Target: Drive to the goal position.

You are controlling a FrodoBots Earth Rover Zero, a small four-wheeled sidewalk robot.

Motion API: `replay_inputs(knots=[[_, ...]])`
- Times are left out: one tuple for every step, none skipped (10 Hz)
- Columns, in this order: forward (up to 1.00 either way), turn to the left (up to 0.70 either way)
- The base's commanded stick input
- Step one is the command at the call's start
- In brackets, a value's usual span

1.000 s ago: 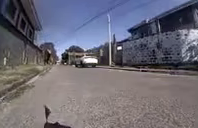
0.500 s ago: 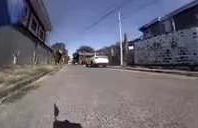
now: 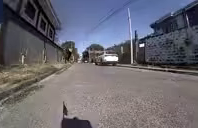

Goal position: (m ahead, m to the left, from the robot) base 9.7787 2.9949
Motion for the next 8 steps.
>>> replay_inputs(knots=[[0.7,0.0],[0.7,0.0],[0.7,0.0],[0.7,0.0],[0.7,0.0],[0.7,0.0],[0.7,0.0],[0.7,0.0]])
